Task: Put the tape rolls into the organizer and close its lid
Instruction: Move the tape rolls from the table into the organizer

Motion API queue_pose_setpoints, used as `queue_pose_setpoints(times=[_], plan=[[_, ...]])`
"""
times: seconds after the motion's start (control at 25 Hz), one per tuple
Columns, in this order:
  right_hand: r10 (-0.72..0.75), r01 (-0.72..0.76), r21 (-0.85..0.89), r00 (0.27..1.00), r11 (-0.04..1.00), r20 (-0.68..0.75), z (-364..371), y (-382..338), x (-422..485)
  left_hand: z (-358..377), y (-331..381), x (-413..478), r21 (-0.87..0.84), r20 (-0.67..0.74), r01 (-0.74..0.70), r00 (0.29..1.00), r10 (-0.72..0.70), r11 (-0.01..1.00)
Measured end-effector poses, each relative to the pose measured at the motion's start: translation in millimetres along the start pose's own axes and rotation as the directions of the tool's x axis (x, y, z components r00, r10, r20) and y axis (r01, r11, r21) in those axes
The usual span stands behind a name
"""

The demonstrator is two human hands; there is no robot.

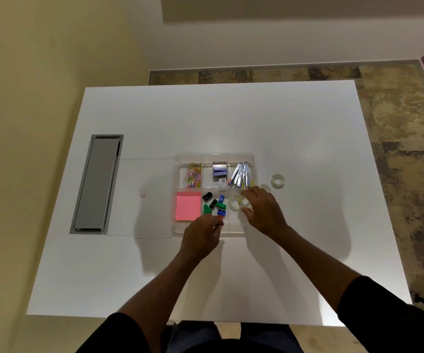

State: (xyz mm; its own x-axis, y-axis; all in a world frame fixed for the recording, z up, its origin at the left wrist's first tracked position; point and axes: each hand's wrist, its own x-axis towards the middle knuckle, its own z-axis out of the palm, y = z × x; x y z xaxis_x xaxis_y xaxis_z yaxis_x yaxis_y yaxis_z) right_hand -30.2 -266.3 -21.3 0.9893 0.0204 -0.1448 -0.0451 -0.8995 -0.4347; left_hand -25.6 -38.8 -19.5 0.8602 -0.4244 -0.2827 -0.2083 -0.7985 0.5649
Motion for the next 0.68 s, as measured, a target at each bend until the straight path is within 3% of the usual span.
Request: queue_pose_setpoints(times=[0.16, 0.4, 0.6, 0.68], plan=[[-0.045, 0.09, -0.316, 0.988, 0.945, 0.148, 8, 0, 5, 2, -2, -8, 0.021, 0.004, 0.009, 1.0, -0.009, 1.0], [-0.031, 0.095, -0.345, 0.982, 0.934, 0.187, 6, -1, 9, 2, -3, -9, 0.018, 0.009, 0.011, 1.0, -0.012, 1.0], [-0.074, 0.064, -0.267, 0.997, 0.962, -0.03, -8, 12, 3, 0, -4, -2, 0.026, 0.015, 0.012, 1.0, -0.013, 1.0], [0.016, -0.04, -0.218, 0.994, 0.975, -0.109, -17, 27, 5, -1, -6, 0, 0.017, 0.019, 0.015, 1.0, -0.015, 1.0]])
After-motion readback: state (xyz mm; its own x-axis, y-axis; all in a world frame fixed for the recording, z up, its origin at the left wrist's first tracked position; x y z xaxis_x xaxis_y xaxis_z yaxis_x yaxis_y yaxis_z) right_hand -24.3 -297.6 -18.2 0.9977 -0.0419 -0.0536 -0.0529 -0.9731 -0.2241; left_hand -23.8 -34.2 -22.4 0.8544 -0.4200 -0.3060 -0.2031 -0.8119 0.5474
